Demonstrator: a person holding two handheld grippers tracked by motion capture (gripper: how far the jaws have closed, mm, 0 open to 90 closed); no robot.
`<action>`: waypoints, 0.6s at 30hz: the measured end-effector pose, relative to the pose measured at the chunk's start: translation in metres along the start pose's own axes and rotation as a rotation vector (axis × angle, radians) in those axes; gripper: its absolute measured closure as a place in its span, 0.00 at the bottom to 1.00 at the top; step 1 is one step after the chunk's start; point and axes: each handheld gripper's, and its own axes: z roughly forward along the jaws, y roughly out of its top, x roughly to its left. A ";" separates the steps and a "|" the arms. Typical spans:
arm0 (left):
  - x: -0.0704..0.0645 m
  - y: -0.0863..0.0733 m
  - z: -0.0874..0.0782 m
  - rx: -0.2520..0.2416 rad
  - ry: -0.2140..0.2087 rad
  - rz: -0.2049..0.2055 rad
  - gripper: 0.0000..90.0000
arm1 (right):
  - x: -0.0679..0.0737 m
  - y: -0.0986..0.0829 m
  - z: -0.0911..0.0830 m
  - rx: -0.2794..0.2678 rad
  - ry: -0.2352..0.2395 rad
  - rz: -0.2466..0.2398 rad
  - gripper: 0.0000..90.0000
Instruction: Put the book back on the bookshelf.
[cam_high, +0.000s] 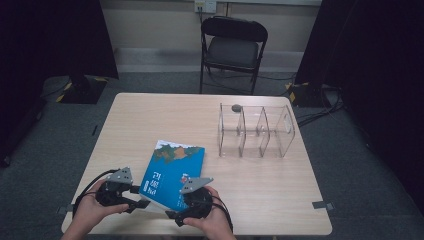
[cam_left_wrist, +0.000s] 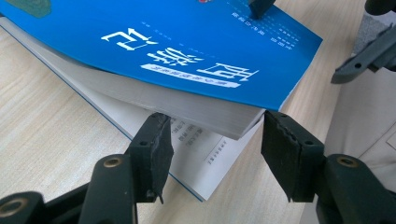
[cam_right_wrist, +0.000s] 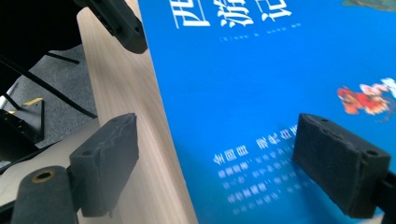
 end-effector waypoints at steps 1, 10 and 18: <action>0.000 0.000 0.000 -0.001 0.000 0.000 0.48 | 0.001 0.001 0.002 0.004 0.002 -0.009 0.15; 0.000 0.001 -0.001 0.005 0.003 0.000 0.48 | 0.010 0.011 0.015 0.003 -0.004 -0.037 0.14; -0.002 0.002 -0.001 0.001 0.011 -0.002 0.48 | 0.013 0.015 0.023 0.004 -0.022 -0.048 0.14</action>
